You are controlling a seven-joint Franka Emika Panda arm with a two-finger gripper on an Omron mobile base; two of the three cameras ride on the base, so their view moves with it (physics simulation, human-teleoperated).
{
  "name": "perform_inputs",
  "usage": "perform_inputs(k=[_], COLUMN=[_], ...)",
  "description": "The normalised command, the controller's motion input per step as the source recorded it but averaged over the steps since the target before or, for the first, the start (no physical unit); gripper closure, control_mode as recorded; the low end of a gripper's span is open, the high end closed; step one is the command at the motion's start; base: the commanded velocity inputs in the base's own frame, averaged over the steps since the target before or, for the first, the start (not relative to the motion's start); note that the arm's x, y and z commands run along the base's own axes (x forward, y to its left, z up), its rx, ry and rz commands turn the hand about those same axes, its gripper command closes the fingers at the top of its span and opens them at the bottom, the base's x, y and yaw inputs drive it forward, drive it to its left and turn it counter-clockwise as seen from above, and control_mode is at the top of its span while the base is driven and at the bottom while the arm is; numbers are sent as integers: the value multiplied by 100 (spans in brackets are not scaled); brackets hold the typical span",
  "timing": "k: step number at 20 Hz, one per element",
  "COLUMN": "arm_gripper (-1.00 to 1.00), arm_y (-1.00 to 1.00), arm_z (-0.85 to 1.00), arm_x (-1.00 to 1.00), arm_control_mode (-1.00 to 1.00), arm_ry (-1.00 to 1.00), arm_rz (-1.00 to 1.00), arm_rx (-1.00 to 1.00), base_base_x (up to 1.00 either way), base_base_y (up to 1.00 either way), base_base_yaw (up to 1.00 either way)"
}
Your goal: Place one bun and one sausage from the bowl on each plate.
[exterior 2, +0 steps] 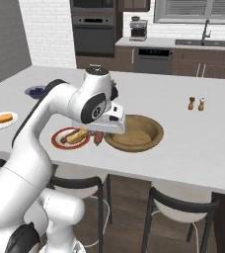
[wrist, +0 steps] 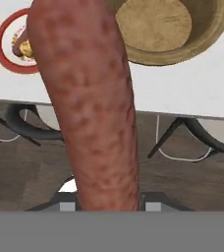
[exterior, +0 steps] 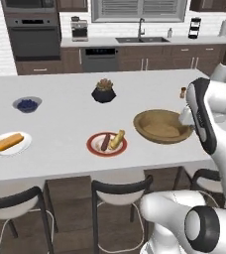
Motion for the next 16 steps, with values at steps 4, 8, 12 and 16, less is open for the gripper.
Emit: perform_inputs(k=[4, 8, 12, 16], arm_gripper=[100, 100, 100, 100], arm_y=[0, 0, 0, 0], arm_z=[0, 0, 0, 0], arm_x=[0, 0, 0, 0], arm_control_mode=[100, 100, 100, 100], arm_ry=[0, 0, 0, 0], arm_rz=[0, 0, 0, 0], arm_rx=[0, 0, 0, 0], base_base_x=[-92, -45, 0, 18], base_base_y=[100, 100, 100, 100], base_base_yaw=[-1, -2, -4, -7])
